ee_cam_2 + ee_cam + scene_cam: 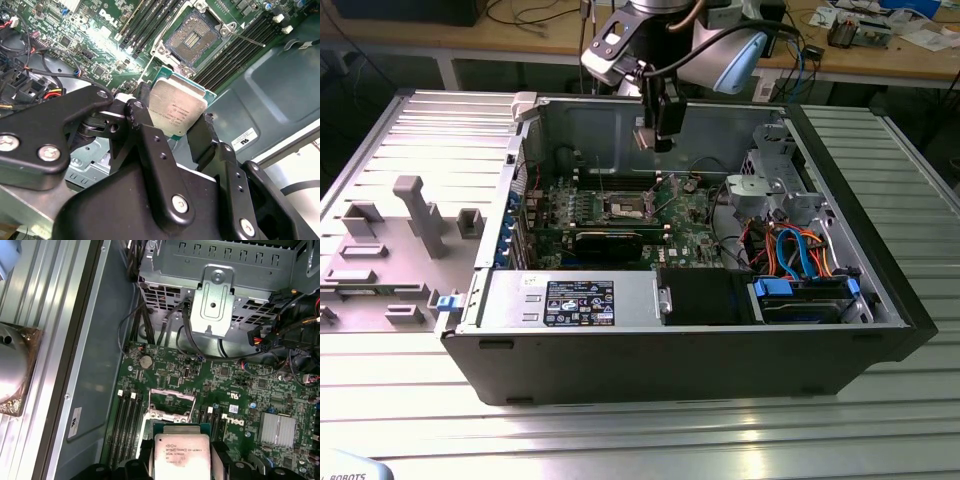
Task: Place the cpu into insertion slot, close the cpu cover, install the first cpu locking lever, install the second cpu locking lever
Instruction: 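Place the cpu into insertion slot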
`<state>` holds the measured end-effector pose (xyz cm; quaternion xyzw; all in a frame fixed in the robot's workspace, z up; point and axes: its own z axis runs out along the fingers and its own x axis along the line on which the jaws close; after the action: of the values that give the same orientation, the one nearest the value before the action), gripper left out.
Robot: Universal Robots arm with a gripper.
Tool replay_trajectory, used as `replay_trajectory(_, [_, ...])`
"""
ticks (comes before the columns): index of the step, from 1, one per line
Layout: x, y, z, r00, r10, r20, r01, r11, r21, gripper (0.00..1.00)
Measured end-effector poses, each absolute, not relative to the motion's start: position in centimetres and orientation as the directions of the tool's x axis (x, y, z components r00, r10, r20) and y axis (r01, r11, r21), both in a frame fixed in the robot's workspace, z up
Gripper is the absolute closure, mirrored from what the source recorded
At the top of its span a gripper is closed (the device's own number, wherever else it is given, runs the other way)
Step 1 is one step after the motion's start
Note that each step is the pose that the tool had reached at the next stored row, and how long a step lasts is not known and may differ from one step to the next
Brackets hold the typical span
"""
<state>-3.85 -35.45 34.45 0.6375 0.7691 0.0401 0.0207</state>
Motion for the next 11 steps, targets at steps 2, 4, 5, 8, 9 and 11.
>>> replay_trajectory(2, [-3.85,-35.45,34.39,-0.186,0.982,0.019,0.979,0.184,0.088,0.46])
replay_trajectory(4, [-3.85,-35.45,34.33,-0.186,0.982,0.019,0.979,0.184,0.088,0.46])
replay_trajectory(5, [-3.85,-35.45,34.3,-0.186,0.982,0.019,0.979,0.184,0.088,0.46])
replay_trajectory(8, [-3.85,-35.45,34.23,-0.186,0.982,0.019,0.979,0.184,0.088,0.46])
replay_trajectory(9, [-3.85,-35.45,34.2,-0.186,0.982,0.019,0.979,0.184,0.088,0.46])
replay_trajectory(11, [-3.85,-35.45,34.12,-0.186,0.982,0.019,0.979,0.184,0.088,0.46])
